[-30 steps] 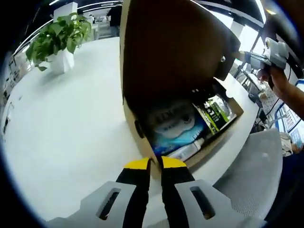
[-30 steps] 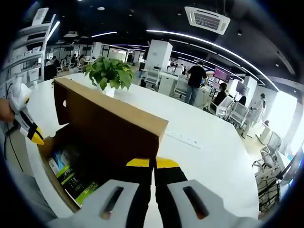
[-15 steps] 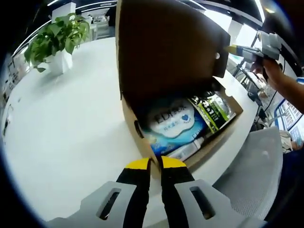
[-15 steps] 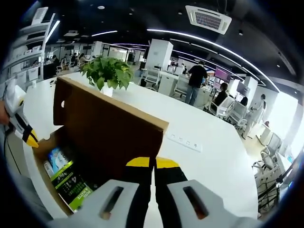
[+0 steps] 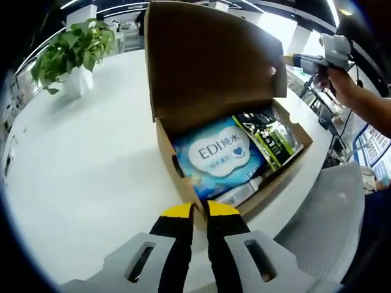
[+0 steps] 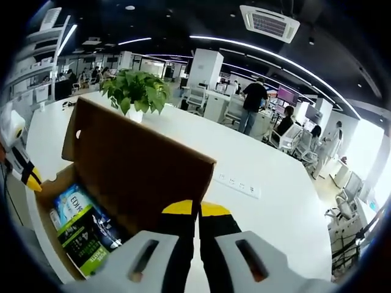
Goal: Operate the shoe box by opening the lid, removing the specified soft item, and placing it in the target area until the item is outside and the box remains undamaged.
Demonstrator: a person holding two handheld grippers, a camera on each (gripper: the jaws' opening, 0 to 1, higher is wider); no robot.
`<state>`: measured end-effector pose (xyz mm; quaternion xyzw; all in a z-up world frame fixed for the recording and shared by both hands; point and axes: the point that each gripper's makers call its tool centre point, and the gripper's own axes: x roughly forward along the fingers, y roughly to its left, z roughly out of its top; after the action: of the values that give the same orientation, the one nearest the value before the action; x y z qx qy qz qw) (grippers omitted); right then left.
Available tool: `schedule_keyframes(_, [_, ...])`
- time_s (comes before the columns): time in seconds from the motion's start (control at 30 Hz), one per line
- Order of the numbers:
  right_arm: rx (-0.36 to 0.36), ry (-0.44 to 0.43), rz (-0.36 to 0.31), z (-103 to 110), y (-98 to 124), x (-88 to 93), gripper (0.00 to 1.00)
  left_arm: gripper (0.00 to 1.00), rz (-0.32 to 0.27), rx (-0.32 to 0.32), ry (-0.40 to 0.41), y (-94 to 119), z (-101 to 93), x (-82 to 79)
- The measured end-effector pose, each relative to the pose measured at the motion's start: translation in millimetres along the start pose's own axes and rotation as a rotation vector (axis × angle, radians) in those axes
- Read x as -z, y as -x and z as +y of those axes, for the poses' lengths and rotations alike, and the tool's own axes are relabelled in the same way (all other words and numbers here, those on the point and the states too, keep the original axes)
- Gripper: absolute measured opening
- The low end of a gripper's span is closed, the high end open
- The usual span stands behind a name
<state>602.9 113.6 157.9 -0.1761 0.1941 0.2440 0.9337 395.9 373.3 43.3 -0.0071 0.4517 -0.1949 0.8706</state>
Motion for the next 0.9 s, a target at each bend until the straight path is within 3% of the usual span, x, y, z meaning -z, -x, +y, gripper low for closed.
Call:
schedule_keyframes(0.43, [-0.006,-0.002,0.033,-7,-27,3.3,0.00,0.04,0.000,-0.007,-0.008,0,0.2,0.0])
schedule_keyframes(0.9, [-0.031,-0.008,0.112,-12,-61,16.7,0.00,0.04,-0.010,-0.012,-0.009,0,0.0,0.0])
